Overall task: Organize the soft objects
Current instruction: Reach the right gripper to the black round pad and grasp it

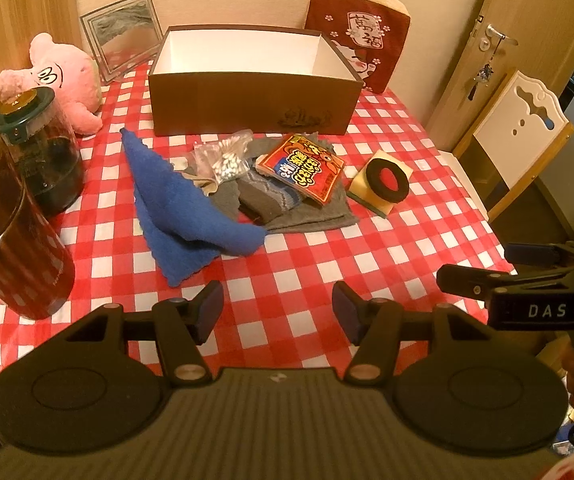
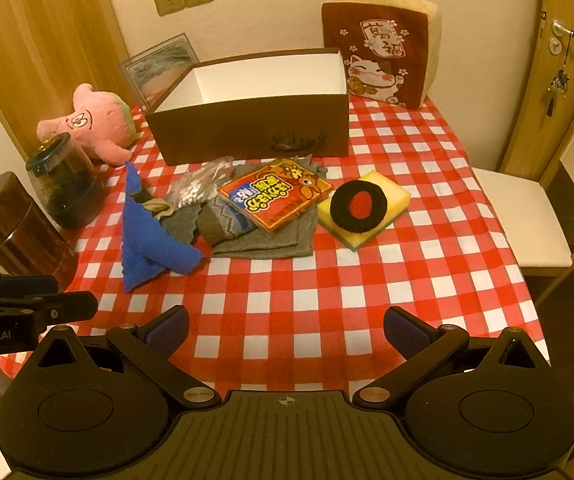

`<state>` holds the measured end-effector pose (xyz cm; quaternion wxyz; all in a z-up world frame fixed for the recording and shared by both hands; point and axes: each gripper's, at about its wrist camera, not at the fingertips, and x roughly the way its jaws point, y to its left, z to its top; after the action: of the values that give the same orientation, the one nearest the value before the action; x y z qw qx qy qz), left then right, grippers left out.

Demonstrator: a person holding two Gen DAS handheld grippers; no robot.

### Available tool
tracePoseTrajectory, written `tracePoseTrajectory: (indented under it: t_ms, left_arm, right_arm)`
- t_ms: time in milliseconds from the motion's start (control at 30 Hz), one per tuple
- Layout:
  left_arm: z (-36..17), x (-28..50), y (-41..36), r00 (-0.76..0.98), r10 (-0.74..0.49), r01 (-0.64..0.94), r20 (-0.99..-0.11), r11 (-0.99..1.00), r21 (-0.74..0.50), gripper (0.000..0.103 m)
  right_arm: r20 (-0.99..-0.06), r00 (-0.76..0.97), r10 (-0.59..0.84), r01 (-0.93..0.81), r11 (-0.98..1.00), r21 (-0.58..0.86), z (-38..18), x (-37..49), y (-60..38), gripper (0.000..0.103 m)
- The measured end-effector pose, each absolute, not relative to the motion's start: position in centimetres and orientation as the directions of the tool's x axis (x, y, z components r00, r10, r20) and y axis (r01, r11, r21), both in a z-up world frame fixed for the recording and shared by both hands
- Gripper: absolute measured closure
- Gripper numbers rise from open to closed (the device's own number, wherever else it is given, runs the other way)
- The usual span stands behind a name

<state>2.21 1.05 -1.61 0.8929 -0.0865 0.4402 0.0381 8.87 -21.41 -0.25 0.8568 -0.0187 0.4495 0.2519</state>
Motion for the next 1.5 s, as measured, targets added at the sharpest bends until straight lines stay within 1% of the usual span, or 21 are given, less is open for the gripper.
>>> tracePoseTrajectory:
  t_ms: [200, 367, 667, 900, 1033, 1100, 1167, 1300, 1500]
  left_arm:
    - [-1.6, 2.7, 3.0, 0.605, -0.005, -0.147, -0.796, 0.982, -0.118, 0.045]
    - [-2.1, 3.2, 4.4, 0.595, 0.024, -0.152, -0.803, 0.985, -0.083, 0.045]
    - [-3.7, 4.0, 6.8, 0.574, 0.011, -0.156, -0.819, 0.983, -0.097, 0.045]
    - [-4.4, 5.0, 7.1, 0.571, 0.013, -0.183, -0.821, 0.977, -0.112, 0.045]
    - [-4.3, 6.0, 6.9, 0.575, 0.029, -0.201, -0.818, 0.974, -0.107, 0.045]
    - [-4.2, 6.7, 6.7, 0.58, 0.044, -0.215, -0.814, 0.971, -0.101, 0.045]
    - [-4.2, 7.7, 6.6, 0.579, 0.058, -0.232, -0.813, 0.968, -0.096, 0.046]
    - [-4.4, 9.9, 6.1, 0.574, 0.069, -0.25, -0.816, 0.964, -0.095, 0.046]
    - [-5.1, 13.0, 5.3, 0.552, 0.089, -0.272, -0.829, 0.959, -0.078, 0.046]
  right_arm:
    - [-0.775, 0.477, 0.413, -0.43, 0.879, 0.204, -1.0, 10.2, -20.5, 0.0]
    - [-0.765, 0.491, 0.417, -0.412, 0.885, 0.218, -1.3, 10.2, -20.0, 0.0]
    - [-0.717, 0.567, 0.406, -0.357, 0.905, 0.23, -2.0, 10.4, -20.3, 0.0]
    - [-0.679, 0.603, 0.418, -0.408, 0.893, 0.188, -2.0, 11.6, -20.6, 0.0]
    - [-0.677, 0.589, 0.442, -0.429, 0.88, 0.203, -2.6, 13.7, -21.0, 0.0]
    - [-0.678, 0.581, 0.451, -0.435, 0.876, 0.211, -3.0, 15.1, -21.1, 0.007]
    - [-0.679, 0.565, 0.468, -0.452, 0.865, 0.219, -3.4, 16.6, -21.2, 0.012]
    - [-0.685, 0.558, 0.469, -0.479, 0.856, 0.195, -4.2, 19.4, -21.2, 0.014]
    - [-0.703, 0.533, 0.47, -0.527, 0.835, 0.159, -6.6, 23.3, -20.7, 0.015]
